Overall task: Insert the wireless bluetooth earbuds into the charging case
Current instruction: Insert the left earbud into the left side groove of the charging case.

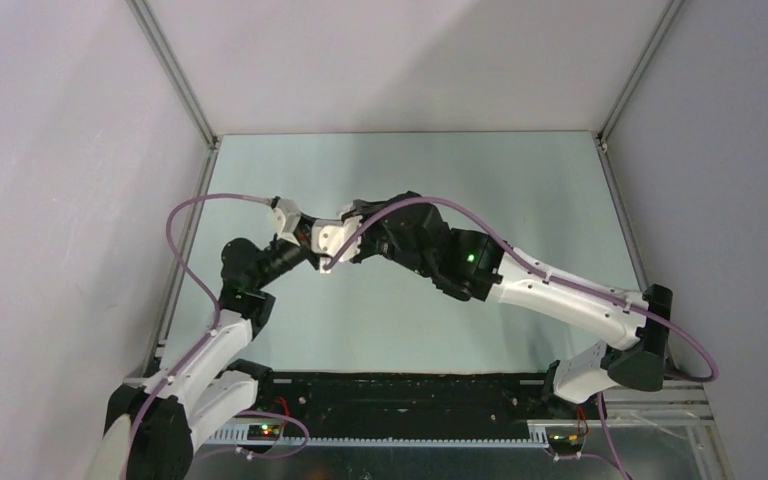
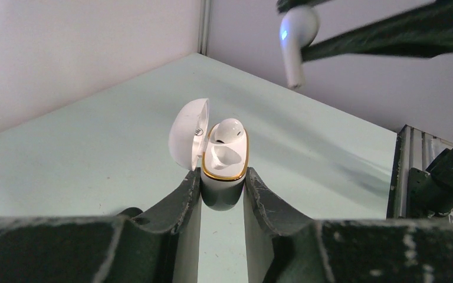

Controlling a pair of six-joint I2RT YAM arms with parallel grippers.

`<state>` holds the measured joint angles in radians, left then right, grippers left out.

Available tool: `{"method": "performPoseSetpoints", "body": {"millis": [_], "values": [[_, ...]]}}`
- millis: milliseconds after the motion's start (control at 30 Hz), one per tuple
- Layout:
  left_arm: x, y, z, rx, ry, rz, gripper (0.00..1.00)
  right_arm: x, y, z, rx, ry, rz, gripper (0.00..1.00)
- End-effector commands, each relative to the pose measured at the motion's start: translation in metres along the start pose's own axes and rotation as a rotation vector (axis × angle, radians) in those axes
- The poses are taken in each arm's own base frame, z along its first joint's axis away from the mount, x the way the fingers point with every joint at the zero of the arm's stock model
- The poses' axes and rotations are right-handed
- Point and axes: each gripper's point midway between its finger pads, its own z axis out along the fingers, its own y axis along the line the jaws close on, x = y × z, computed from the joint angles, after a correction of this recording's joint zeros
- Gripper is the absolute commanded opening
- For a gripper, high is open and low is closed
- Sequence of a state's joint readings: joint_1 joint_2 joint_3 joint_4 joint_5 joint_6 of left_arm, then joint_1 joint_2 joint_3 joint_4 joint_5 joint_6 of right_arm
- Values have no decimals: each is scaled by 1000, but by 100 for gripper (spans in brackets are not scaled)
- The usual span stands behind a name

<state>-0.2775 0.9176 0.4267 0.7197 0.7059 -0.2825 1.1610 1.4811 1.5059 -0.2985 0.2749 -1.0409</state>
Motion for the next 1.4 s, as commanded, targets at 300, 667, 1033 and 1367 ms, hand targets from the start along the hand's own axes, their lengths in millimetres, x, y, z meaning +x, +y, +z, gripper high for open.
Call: {"method": "performPoseSetpoints", "body": {"millis": [300,667,1033,1367], "values": [[-34,-14,11,73,-50,-28,0,13,0,-15,-72,106,153,0],[-37,-21,12,94,-32,-77,0,-2,-32,-7,178,-13,-31,0],[-40,-24,12,106,-46,-76,0,-12,-20,3,130,-52,-63,0],[-49,-27,11,112,-86,-64,0,-11,-10,8,63,-50,-69,0]]}}
